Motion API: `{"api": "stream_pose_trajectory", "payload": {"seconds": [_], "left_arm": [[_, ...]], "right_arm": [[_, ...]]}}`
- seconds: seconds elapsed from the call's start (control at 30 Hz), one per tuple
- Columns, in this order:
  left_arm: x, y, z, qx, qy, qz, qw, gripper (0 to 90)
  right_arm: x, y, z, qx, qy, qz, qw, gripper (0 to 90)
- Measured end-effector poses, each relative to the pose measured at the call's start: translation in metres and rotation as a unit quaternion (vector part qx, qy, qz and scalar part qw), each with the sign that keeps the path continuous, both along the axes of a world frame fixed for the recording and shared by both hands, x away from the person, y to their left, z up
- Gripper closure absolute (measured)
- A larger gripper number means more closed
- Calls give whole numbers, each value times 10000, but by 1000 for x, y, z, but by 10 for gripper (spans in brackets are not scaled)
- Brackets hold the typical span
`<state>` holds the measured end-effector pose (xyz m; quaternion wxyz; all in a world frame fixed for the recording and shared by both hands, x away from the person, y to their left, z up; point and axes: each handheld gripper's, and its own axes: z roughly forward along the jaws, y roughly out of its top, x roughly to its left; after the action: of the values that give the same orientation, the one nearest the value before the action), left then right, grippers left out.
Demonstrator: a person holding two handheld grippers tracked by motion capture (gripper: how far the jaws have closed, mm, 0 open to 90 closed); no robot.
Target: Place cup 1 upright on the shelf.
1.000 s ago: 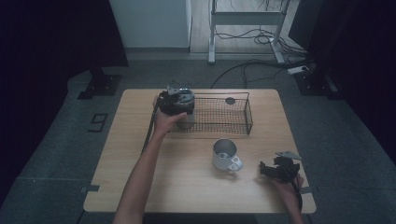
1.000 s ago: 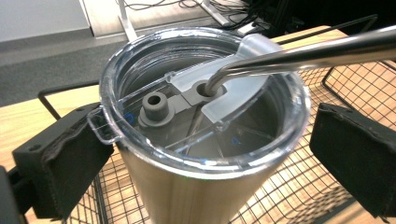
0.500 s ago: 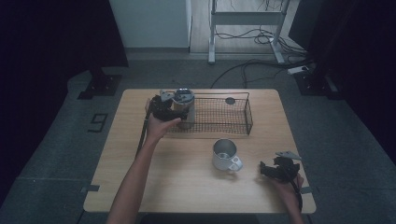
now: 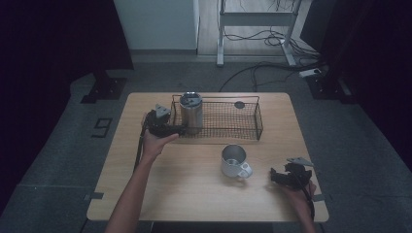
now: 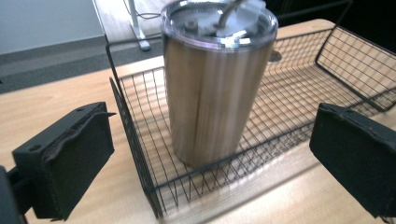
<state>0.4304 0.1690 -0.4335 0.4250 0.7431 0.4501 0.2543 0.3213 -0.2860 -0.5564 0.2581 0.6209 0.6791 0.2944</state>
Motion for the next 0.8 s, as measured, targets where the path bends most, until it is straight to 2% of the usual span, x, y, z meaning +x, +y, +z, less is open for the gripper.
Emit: {"api": "stream_pose_trajectory", "payload": {"seconds": [0.1,0.2,0.33,0.47,0.57,0.73,0.8], "left_arm": [[-9,4,-2,-34,-8,-126,9999,0],[-16,6,-3,32,35,-213,9998,0],[-27,6,-1,4,43,-324,9995,9],[-40,3,-1,70,80,-427,9990,6],[-51,5,-3,24,124,-520,9986,7],[-68,12,-10,-186,91,-572,9981,11],[-74,16,-13,-225,139,-591,9979,15]], "right_arm": [[0,0,0,0,1,8,10000,32],[0,0,0,0,1,8,10000,32],[0,0,0,-1,3,10,10000,32],[0,0,0,-1,2,11,10000,32],[0,0,0,-1,3,11,10000,32],[0,0,0,-1,2,10,10000,32],[0,0,0,-1,2,10,10000,32]]}}
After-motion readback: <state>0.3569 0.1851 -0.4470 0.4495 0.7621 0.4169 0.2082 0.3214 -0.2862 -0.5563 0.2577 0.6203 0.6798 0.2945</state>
